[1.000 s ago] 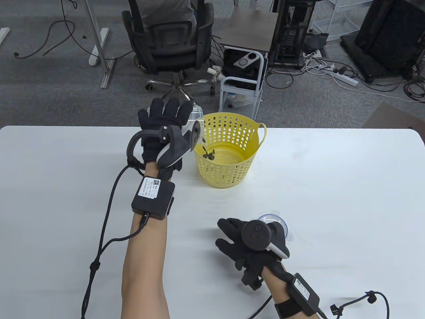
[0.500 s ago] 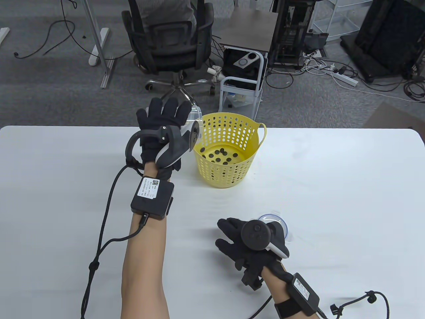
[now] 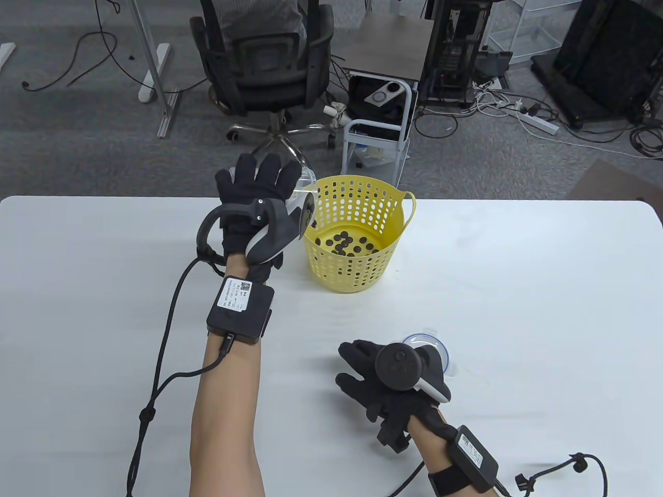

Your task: Pour Go stones into a laundry basket

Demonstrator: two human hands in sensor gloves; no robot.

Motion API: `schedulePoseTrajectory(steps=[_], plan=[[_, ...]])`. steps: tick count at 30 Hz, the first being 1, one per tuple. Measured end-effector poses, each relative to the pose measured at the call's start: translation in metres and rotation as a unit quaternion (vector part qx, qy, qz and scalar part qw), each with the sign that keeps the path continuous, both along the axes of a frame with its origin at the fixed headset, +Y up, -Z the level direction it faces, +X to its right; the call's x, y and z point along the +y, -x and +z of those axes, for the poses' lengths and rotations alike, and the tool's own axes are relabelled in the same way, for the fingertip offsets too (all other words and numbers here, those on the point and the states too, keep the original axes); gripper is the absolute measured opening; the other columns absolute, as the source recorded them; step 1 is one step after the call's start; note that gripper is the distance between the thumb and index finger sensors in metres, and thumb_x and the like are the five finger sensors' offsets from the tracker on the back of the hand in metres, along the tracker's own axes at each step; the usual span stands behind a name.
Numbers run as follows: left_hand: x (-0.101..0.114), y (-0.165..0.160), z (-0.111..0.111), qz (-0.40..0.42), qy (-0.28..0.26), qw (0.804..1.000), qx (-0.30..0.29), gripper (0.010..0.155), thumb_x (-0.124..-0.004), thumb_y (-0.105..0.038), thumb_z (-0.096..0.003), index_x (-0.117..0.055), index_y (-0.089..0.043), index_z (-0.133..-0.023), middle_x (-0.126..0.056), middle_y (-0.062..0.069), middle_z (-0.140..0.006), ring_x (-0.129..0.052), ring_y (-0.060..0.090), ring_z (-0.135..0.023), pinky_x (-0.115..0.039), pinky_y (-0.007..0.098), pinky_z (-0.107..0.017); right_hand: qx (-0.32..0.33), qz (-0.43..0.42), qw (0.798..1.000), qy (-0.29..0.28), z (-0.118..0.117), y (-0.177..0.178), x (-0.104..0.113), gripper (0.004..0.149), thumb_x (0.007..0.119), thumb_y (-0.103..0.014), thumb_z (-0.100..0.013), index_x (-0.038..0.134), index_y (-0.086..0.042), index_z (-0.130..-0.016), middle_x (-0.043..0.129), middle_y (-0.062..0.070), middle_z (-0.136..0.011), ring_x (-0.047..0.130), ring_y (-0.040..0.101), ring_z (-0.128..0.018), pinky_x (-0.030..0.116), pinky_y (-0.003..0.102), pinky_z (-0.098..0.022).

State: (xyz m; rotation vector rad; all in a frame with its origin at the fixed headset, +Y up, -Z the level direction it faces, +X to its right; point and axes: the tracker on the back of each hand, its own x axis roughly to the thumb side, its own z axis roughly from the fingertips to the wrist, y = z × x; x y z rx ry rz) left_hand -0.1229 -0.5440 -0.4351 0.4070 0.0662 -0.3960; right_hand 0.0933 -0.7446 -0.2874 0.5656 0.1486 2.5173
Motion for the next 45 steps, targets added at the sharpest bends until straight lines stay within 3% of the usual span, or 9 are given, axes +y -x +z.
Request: schedulePoseTrajectory(steps=[21, 25, 40, 45], plan=[[-0.006, -0.004, 0.0, -0.026, 0.002, 1.0, -0.008, 0.125, -0.122, -0.056, -0.0098, -0.037, -0.063, -0.1, -0.048, -0.032, -0.118, -0.059, 0.016, -0.115, -0.062, 0.057, -0.078, 0.003, 0.01, 1.0, 0.007, 0.001, 0.002, 0.0, 0.069, 0.081, -0.056, -0.046, 0.072, -0.015, -0.1, 0.072, 0.024, -0.104, 0.074, 0.057, -0.088, 0.065, 0.066, -0.061], [-0.003, 0.002, -0.002, 0.025, 0.01, 1.0, -0.009, 0.124, -0.121, -0.058, -0.009, -0.038, -0.06, -0.102, -0.051, -0.029, -0.118, -0.064, 0.021, -0.113, -0.068, 0.059, -0.075, 0.003, 0.011, 1.0, 0.009, 0.0, 0.001, 0.0, 0.069, 0.081, -0.056, -0.046, 0.072, -0.015, -0.1, 0.072, 0.024, -0.104, 0.073, 0.057, -0.088, 0.065, 0.066, -0.061], [-0.001, 0.005, 0.0, 0.018, 0.011, 1.0, -0.009, 0.124, -0.12, -0.06, -0.0091, -0.038, -0.059, -0.103, -0.052, -0.027, -0.118, -0.066, 0.023, -0.113, -0.069, 0.06, -0.074, 0.002, 0.015, 1.0, 0.014, 0.0, 0.001, -0.001, 0.069, 0.081, -0.056, -0.046, 0.072, -0.015, -0.1, 0.071, 0.024, -0.105, 0.073, 0.057, -0.088, 0.065, 0.066, -0.061], [0.0, 0.015, 0.002, 0.092, 0.018, 0.995, -0.035, 0.124, -0.114, -0.071, -0.0076, -0.039, -0.053, -0.105, -0.058, -0.022, -0.117, -0.079, 0.027, -0.106, -0.077, 0.061, -0.068, 0.004, 0.019, 1.0, 0.014, 0.0, 0.002, 0.0, 0.069, 0.081, -0.056, -0.046, 0.072, -0.015, -0.1, 0.071, 0.024, -0.105, 0.073, 0.057, -0.088, 0.065, 0.066, -0.061]])
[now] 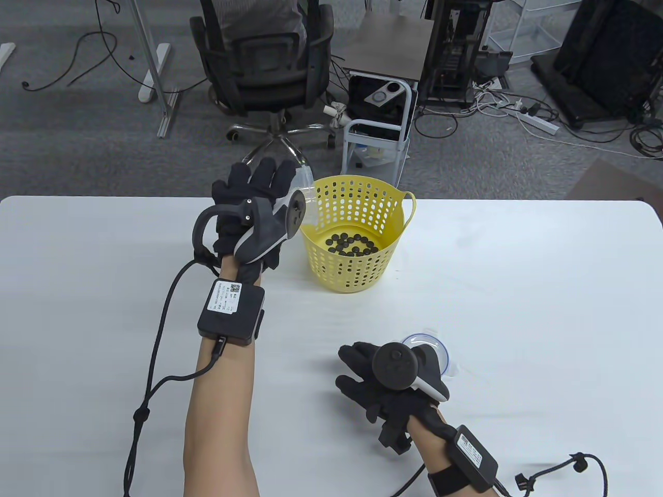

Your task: Pour Go stones into a laundry basket

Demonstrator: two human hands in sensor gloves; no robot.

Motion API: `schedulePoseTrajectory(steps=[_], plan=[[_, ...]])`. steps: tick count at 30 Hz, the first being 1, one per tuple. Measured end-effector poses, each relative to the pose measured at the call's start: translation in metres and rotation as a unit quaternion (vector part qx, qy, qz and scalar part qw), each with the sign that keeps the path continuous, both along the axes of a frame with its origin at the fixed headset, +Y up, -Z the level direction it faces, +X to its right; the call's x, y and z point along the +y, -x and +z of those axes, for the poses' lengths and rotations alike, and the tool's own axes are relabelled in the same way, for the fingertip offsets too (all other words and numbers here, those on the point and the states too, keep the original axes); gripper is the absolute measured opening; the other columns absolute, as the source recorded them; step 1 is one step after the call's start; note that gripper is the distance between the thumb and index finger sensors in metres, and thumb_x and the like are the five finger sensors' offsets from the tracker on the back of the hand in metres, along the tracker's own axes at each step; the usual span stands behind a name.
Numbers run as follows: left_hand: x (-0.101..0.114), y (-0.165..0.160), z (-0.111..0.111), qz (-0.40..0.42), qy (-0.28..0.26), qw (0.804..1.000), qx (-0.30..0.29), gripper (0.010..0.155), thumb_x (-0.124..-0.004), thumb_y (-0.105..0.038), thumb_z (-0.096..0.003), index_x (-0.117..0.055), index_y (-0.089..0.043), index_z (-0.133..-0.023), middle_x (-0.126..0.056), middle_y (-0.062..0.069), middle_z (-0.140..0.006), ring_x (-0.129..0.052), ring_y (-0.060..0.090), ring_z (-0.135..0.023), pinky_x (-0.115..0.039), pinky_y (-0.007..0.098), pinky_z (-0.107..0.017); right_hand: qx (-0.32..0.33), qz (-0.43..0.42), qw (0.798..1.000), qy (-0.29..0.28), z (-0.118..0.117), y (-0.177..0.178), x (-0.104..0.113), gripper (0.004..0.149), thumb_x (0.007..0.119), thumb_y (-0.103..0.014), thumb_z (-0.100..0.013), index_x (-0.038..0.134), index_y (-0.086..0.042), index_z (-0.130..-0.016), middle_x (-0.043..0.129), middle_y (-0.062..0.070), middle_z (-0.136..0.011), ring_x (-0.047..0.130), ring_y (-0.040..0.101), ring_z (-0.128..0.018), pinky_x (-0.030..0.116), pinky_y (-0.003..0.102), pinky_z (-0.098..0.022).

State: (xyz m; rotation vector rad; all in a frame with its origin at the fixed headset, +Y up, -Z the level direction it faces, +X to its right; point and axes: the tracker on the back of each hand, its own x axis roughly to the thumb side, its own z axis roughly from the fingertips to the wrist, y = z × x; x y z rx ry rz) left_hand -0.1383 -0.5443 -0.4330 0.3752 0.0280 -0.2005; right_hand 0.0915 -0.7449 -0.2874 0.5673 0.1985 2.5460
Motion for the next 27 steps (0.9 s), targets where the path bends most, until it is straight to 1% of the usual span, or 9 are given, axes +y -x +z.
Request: schedulePoseTrajectory(steps=[5, 8, 9, 14, 19, 22, 25, 27], plan=[[0.002, 0.012, 0.009, 0.1, -0.001, 0.995, -0.026, 0.124, -0.112, -0.075, -0.0085, -0.04, -0.048, -0.106, -0.061, -0.018, -0.117, -0.084, 0.029, -0.103, -0.081, 0.061, -0.065, 0.003, 0.002, 1.0, -0.004, 0.0, 0.001, 0.001, 0.069, 0.081, -0.056, -0.046, 0.071, -0.015, -0.101, 0.071, 0.024, -0.105, 0.073, 0.057, -0.088, 0.065, 0.066, -0.061], [0.0, 0.022, 0.022, 0.174, -0.003, 0.984, -0.048, 0.124, -0.111, -0.076, -0.0092, -0.04, -0.045, -0.107, -0.061, -0.015, -0.117, -0.086, 0.03, -0.102, -0.081, 0.062, -0.064, 0.001, 0.0, 1.0, -0.003, 0.0, 0.0, 0.0, 0.069, 0.08, -0.056, -0.046, 0.071, -0.015, -0.101, 0.071, 0.024, -0.105, 0.073, 0.057, -0.088, 0.065, 0.066, -0.061], [-0.001, 0.024, 0.026, 0.187, -0.002, 0.981, -0.052, 0.124, -0.11, -0.076, -0.0097, -0.039, -0.045, -0.107, -0.061, -0.015, -0.117, -0.086, 0.03, -0.102, -0.081, 0.062, -0.064, 0.0, -0.001, 1.0, -0.002, 0.0, -0.001, 0.0, 0.069, 0.08, -0.056, -0.046, 0.071, -0.015, -0.101, 0.071, 0.024, -0.105, 0.073, 0.057, -0.088, 0.065, 0.066, -0.061], [-0.015, 0.045, 0.056, 0.281, -0.002, 0.957, -0.077, 0.124, -0.108, -0.079, -0.0113, -0.039, -0.043, -0.107, -0.062, -0.013, -0.117, -0.087, 0.031, -0.1, -0.082, 0.061, -0.063, -0.005, -0.008, 1.0, 0.0, 0.0, -0.002, 0.0, 0.07, 0.08, -0.056, -0.046, 0.07, -0.014, -0.101, 0.071, 0.024, -0.105, 0.073, 0.058, -0.088, 0.065, 0.066, -0.061], [-0.038, 0.069, 0.09, 0.364, 0.004, 0.927, -0.089, 0.123, -0.107, -0.079, -0.0125, -0.039, -0.041, -0.108, -0.061, -0.012, -0.117, -0.087, 0.032, -0.1, -0.081, 0.061, -0.062, 0.0, -0.006, 1.0, 0.0, 0.0, -0.001, -0.002, 0.071, 0.08, -0.057, -0.046, 0.068, -0.014, -0.102, 0.071, 0.024, -0.105, 0.074, 0.057, -0.088, 0.066, 0.066, -0.061], [-0.059, 0.082, 0.11, 0.395, 0.002, 0.915, -0.083, 0.123, -0.106, -0.08, -0.0133, -0.038, -0.04, -0.108, -0.06, -0.011, -0.117, -0.086, 0.032, -0.1, -0.081, 0.06, -0.062, 0.0, -0.011, 1.0, 0.003, 0.0, -0.002, -0.003, 0.072, 0.08, -0.057, -0.046, 0.067, -0.014, -0.102, 0.071, 0.024, -0.104, 0.074, 0.057, -0.088, 0.066, 0.066, -0.061], [-0.084, 0.093, 0.13, 0.427, 0.007, 0.901, -0.083, 0.123, -0.106, -0.08, -0.0139, -0.037, -0.04, -0.108, -0.06, -0.011, -0.117, -0.086, 0.032, -0.1, -0.081, 0.06, -0.062, -0.002, -0.017, 1.0, 0.009, 0.0, -0.003, -0.005, 0.073, 0.079, -0.057, -0.046, 0.066, -0.013, -0.103, 0.071, 0.024, -0.104, 0.074, 0.057, -0.087, 0.066, 0.066, -0.061], [-0.102, 0.097, 0.143, 0.44, 0.019, 0.894, -0.08, 0.123, -0.105, -0.08, -0.0142, -0.037, -0.04, -0.108, -0.059, -0.011, -0.117, -0.085, 0.032, -0.101, -0.08, 0.06, -0.063, -0.005, -0.019, 1.0, 0.008, 0.0, -0.004, -0.005, 0.073, 0.079, -0.057, -0.046, 0.065, -0.013, -0.103, 0.072, 0.024, -0.104, 0.074, 0.057, -0.087, 0.066, 0.066, -0.061]])
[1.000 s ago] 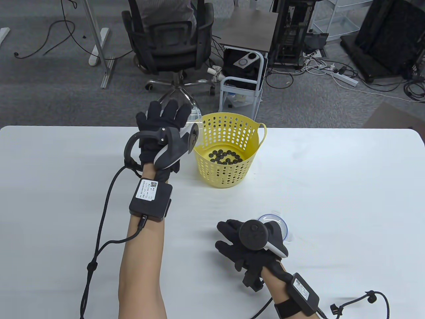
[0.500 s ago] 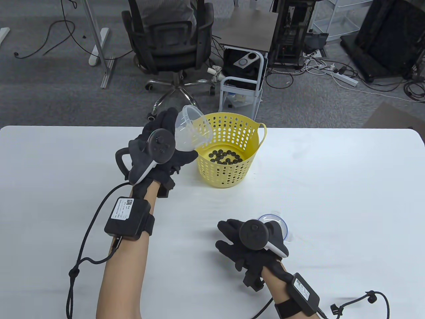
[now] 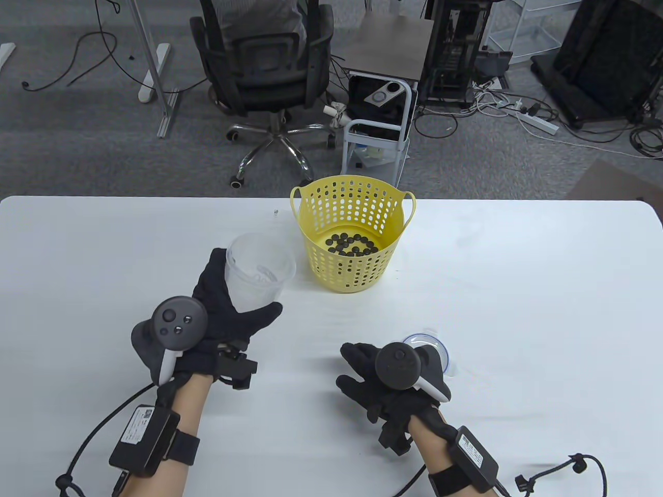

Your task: Pour Go stones into a laundry basket

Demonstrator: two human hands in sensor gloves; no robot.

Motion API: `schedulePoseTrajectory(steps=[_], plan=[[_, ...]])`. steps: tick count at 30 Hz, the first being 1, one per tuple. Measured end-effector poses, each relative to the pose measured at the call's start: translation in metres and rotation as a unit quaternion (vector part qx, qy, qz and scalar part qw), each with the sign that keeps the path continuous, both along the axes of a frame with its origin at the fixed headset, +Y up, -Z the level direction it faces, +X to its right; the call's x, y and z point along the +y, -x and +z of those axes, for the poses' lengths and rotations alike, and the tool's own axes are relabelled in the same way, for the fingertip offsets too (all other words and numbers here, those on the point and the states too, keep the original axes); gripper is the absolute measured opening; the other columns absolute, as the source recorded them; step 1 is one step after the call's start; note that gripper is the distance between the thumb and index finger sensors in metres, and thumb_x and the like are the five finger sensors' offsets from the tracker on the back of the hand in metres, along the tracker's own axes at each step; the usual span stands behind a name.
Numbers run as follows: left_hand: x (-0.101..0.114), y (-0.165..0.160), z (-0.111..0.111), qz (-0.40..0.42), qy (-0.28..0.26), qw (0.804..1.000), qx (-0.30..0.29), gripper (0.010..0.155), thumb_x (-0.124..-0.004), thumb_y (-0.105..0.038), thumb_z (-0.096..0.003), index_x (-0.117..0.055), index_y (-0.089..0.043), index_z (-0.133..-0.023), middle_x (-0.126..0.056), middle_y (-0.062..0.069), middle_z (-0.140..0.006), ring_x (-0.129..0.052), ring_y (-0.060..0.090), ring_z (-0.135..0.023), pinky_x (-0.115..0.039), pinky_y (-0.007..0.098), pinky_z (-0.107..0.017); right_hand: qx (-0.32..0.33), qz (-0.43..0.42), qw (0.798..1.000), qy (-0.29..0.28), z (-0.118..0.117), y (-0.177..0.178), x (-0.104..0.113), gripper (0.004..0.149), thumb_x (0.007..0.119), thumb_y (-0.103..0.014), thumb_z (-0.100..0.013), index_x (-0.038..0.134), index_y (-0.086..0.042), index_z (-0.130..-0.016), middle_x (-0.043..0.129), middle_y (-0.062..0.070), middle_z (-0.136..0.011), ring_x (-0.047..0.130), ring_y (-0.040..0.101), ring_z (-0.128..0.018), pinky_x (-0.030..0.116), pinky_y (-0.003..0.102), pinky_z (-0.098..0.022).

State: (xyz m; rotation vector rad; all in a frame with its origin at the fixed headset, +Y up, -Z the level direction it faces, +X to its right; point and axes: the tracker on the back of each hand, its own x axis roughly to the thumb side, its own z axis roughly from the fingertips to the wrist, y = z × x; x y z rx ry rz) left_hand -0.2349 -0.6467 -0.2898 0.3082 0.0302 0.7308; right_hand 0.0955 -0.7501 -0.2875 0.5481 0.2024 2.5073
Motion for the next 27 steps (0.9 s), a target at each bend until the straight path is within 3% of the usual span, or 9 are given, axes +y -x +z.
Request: schedulePoseTrajectory(steps=[5, 12, 20, 27], plan=[[-0.038, -0.001, 0.023, 0.03, 0.021, 0.999, -0.016, 0.123, -0.105, -0.08, -0.0154, -0.035, -0.04, -0.108, -0.058, -0.011, -0.118, -0.084, 0.032, -0.101, -0.08, 0.06, -0.063, -0.004, -0.047, 0.999, -0.003, -0.001, -0.003, 0.001, 0.074, 0.079, -0.058, -0.046, 0.064, -0.012, -0.103, 0.073, 0.023, -0.103, 0.076, 0.056, -0.086, 0.068, 0.065, -0.06], [-0.083, -0.02, 0.031, 0.103, 0.042, 0.992, -0.06, 0.122, -0.105, -0.078, -0.0166, -0.034, -0.04, -0.108, -0.056, -0.01, -0.118, -0.082, 0.033, -0.103, -0.078, 0.061, -0.064, -0.009, -0.128, 0.992, 0.009, 0.0, -0.008, 0.005, 0.075, 0.079, -0.059, -0.047, 0.063, -0.012, -0.103, 0.075, 0.022, -0.102, 0.079, 0.054, -0.084, 0.069, 0.064, -0.059], [-0.106, -0.03, 0.027, 0.115, 0.055, 0.986, -0.112, 0.122, -0.103, -0.079, -0.0179, -0.031, -0.04, -0.108, -0.054, -0.011, -0.119, -0.08, 0.032, -0.104, -0.078, 0.06, -0.065, -0.007, -0.192, 0.98, 0.049, -0.003, -0.006, -0.004, 0.078, 0.078, -0.06, -0.047, 0.06, -0.011, -0.104, 0.074, 0.023, -0.102, 0.08, 0.054, -0.084, 0.069, 0.063, -0.059], [-0.113, -0.026, 0.022, 0.141, 0.071, 0.977, -0.144, 0.121, -0.102, -0.08, -0.0192, -0.03, -0.041, -0.108, -0.052, -0.012, -0.12, -0.079, 0.031, -0.106, -0.077, 0.058, -0.067, 0.012, -0.254, 0.965, 0.062, 0.004, 0.008, -0.003, 0.083, 0.079, -0.062, -0.046, 0.051, -0.011, -0.106, 0.065, 0.023, -0.107, 0.077, 0.054, -0.086, 0.069, 0.063, -0.06]])
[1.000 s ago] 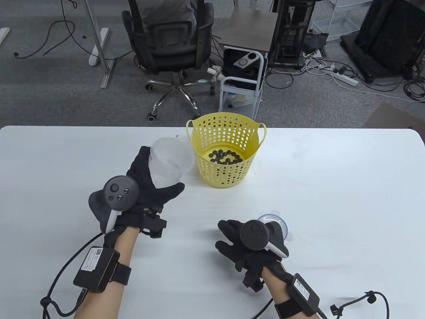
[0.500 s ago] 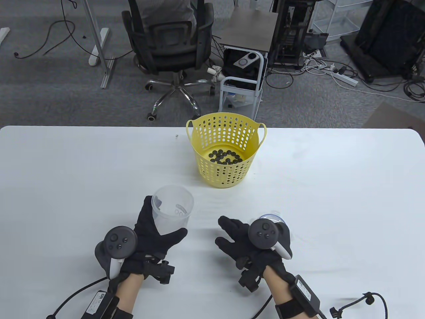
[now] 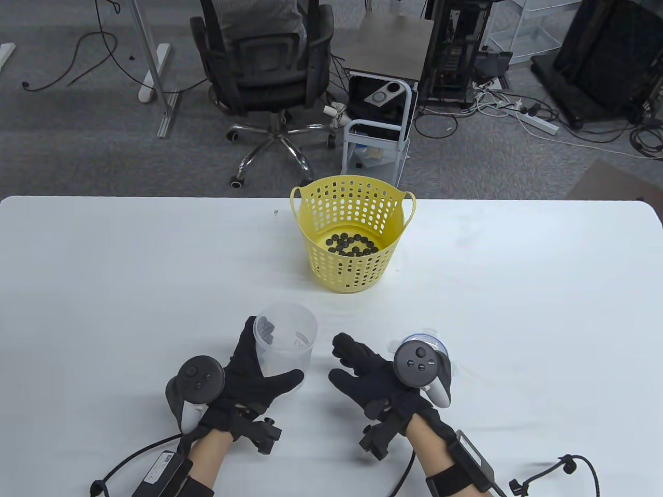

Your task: Pour Go stones into a laundry basket

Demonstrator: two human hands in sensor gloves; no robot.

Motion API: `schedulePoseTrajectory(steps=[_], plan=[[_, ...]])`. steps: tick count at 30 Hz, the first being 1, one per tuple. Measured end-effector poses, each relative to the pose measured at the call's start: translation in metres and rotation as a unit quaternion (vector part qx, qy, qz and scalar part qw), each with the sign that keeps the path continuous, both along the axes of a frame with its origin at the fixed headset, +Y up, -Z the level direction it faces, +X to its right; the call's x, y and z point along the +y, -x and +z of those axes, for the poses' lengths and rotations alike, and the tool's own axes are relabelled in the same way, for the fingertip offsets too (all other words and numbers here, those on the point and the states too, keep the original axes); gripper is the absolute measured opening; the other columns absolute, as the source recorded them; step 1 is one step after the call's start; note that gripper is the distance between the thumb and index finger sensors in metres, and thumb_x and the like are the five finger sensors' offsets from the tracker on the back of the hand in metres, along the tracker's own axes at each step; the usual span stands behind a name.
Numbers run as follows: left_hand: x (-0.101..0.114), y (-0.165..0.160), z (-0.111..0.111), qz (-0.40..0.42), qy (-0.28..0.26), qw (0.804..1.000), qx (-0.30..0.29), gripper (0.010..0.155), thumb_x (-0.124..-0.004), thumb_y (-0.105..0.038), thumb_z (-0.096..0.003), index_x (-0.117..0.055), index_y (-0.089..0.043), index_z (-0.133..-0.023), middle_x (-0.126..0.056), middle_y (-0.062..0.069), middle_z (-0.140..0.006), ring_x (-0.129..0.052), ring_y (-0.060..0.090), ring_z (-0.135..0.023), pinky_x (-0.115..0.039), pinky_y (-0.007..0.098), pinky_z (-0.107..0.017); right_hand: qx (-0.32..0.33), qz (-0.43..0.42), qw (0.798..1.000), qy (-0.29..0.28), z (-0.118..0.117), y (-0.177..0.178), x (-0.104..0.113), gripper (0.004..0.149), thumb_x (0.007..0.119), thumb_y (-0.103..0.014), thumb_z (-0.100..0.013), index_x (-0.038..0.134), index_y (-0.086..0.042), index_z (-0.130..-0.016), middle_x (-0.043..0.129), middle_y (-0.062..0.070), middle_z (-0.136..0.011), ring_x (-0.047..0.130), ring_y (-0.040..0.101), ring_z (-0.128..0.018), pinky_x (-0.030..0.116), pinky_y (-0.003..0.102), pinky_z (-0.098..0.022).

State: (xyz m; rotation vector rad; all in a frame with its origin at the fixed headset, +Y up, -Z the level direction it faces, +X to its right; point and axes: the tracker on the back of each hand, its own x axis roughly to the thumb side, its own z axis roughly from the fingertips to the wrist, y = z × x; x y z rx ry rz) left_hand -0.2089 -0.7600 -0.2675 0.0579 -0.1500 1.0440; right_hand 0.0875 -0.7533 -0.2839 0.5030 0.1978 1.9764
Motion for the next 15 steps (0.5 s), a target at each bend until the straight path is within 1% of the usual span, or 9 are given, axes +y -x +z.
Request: schedulePoseTrajectory(steps=[3, 5, 7, 11, 14, 15], plan=[[-0.001, -0.003, 0.001, -0.007, -0.003, 1.0, -0.014, 0.121, -0.101, -0.08, -0.0199, -0.029, -0.041, -0.108, -0.05, -0.012, -0.12, -0.077, 0.03, -0.107, -0.075, 0.058, -0.069, 0.007, -0.038, 0.999, 0.005, 0.004, 0.005, 0.003, 0.087, 0.08, -0.062, -0.046, 0.047, -0.011, -0.107, 0.06, 0.024, -0.109, 0.077, 0.055, -0.086, 0.068, 0.064, -0.06], [-0.001, -0.008, 0.002, -0.017, -0.003, 0.999, -0.038, 0.121, -0.102, -0.079, -0.0206, -0.027, -0.042, -0.108, -0.049, -0.013, -0.121, -0.075, 0.029, -0.108, -0.074, 0.057, -0.07, 0.009, -0.049, 0.999, 0.002, 0.007, 0.008, 0.007, 0.087, 0.08, -0.062, -0.046, 0.045, -0.011, -0.107, 0.059, 0.024, -0.109, 0.077, 0.055, -0.086, 0.069, 0.064, -0.06], [-0.002, -0.013, 0.003, -0.025, -0.006, 0.998, -0.056, 0.12, -0.1, -0.079, -0.0216, -0.026, -0.042, -0.108, -0.047, -0.013, -0.121, -0.074, 0.029, -0.109, -0.074, 0.056, -0.071, 0.011, -0.042, 0.999, -0.007, 0.01, 0.009, 0.01, 0.088, 0.081, -0.062, -0.045, 0.045, -0.011, -0.107, 0.059, 0.024, -0.109, 0.077, 0.055, -0.086, 0.069, 0.064, -0.06], [-0.006, -0.022, 0.004, -0.029, 0.007, 0.996, -0.088, 0.12, -0.098, -0.078, -0.0246, -0.02, -0.04, -0.107, -0.042, -0.01, -0.122, -0.068, 0.029, -0.112, -0.07, 0.056, -0.074, 0.013, -0.01, 1.0, -0.027, 0.012, 0.011, 0.013, 0.093, 0.085, -0.061, -0.044, 0.04, -0.009, -0.107, 0.055, 0.027, -0.109, 0.078, 0.054, -0.085, 0.07, 0.064, -0.059], [-0.009, -0.028, 0.002, -0.047, 0.031, 0.985, -0.162, 0.117, -0.092, -0.073, -0.0316, -0.009, -0.037, -0.105, -0.028, -0.003, -0.123, -0.05, 0.029, -0.117, -0.061, 0.057, -0.077, 0.009, 0.014, 0.999, -0.041, 0.011, 0.01, 0.013, 0.097, 0.088, -0.059, -0.043, 0.037, -0.008, -0.107, 0.054, 0.027, -0.109, 0.078, 0.055, -0.085, 0.07, 0.064, -0.059], [-0.01, -0.03, 0.003, -0.064, 0.036, 0.98, -0.183, 0.115, -0.09, -0.072, -0.0341, -0.006, -0.034, -0.104, -0.024, 0.001, -0.122, -0.047, 0.029, -0.117, -0.06, 0.056, -0.078, 0.008, 0.022, 0.999, -0.049, 0.011, 0.009, 0.013, 0.099, 0.09, -0.059, -0.041, 0.037, -0.007, -0.107, 0.054, 0.027, -0.109, 0.078, 0.055, -0.085, 0.07, 0.064, -0.059]])
